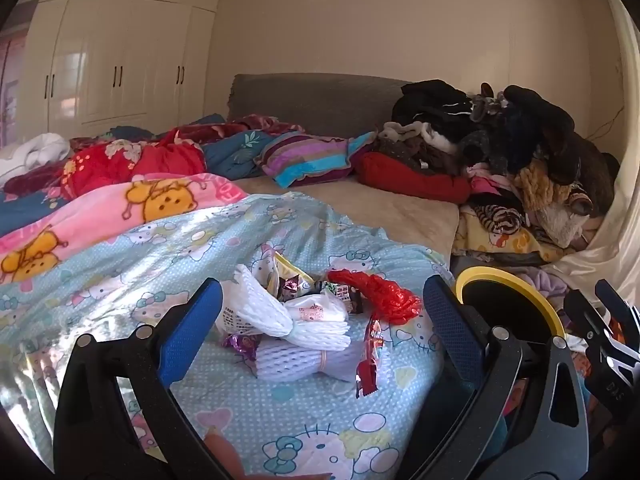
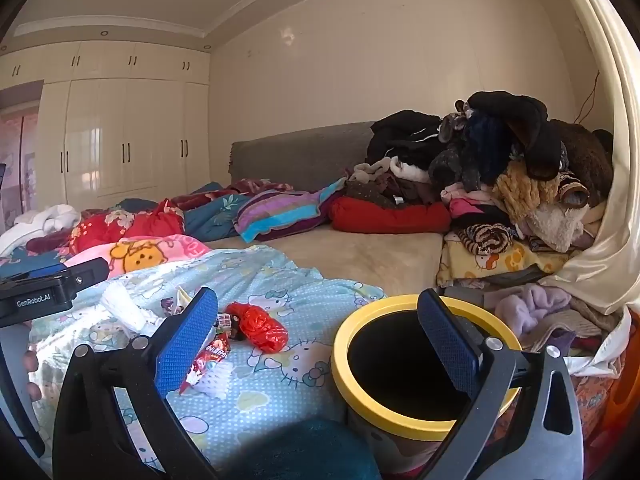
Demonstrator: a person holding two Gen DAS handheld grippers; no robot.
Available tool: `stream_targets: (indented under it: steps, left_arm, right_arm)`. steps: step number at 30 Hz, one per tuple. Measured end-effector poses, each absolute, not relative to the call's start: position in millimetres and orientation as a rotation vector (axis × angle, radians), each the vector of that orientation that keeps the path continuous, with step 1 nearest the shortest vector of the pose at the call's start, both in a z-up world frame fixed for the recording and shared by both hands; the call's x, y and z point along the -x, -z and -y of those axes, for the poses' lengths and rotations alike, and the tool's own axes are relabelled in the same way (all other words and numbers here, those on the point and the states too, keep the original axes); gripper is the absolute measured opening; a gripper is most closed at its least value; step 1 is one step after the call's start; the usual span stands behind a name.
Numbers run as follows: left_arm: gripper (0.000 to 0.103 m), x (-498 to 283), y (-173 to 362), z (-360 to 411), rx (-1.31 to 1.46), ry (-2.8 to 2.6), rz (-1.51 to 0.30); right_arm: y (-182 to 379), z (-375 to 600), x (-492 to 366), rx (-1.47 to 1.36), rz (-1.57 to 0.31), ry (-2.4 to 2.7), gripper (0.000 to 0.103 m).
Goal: Collect trash
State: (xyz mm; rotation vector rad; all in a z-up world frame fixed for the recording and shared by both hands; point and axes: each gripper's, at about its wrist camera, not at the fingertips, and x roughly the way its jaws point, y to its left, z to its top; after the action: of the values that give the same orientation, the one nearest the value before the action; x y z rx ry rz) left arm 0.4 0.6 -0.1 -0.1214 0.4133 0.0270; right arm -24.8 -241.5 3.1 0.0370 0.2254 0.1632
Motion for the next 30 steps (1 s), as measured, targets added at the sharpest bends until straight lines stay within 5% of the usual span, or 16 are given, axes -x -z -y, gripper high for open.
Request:
stream_targets:
  steps: [30]
  left_arm:
    - [0.092, 9.3, -6.6, 12.4, 0.099, 0.016, -0.385]
  right_arm:
    - [-5.8, 242.4, 26.6, -0.047, -0.225, -0.17, 0.097]
